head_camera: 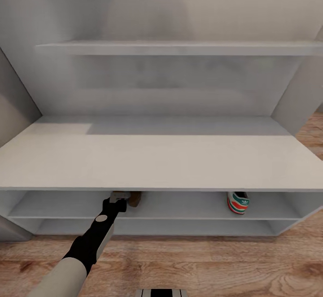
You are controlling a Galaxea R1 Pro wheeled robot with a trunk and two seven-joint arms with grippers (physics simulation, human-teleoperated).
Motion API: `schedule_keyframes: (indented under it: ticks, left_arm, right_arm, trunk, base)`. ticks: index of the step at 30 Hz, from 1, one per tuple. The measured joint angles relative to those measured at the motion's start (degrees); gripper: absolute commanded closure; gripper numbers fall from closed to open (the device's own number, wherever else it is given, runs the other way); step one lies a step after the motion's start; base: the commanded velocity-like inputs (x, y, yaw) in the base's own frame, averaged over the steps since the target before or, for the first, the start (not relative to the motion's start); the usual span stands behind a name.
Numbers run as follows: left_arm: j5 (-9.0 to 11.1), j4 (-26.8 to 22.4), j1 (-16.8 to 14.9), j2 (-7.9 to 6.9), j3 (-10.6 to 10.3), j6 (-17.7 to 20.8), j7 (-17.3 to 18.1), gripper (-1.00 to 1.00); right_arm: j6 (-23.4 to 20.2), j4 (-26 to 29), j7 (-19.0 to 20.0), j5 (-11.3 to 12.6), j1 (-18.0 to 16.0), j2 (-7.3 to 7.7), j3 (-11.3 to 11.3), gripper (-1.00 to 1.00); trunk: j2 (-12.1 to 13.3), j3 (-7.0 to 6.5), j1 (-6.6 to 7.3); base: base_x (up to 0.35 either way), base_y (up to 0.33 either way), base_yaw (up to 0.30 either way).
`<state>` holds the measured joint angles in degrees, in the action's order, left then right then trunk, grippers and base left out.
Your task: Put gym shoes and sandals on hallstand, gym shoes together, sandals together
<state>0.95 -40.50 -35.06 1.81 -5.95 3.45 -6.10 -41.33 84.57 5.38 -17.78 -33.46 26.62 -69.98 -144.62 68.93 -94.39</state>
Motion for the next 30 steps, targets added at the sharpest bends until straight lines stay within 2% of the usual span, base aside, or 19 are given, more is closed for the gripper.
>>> schedule_keyframes:
  ticks: [30]
  left_arm:
    - [0.01,0.0,0.0,-0.01,-0.04,-0.06,0.0,1.0]
  right_arm:
    - [0.0,0.02,0.0,0.0,0.0,0.0,0.0,1.0]
  trunk:
    - [0.0,0.0,0.0]
  base:
    - [0.034,0.013,0.0]
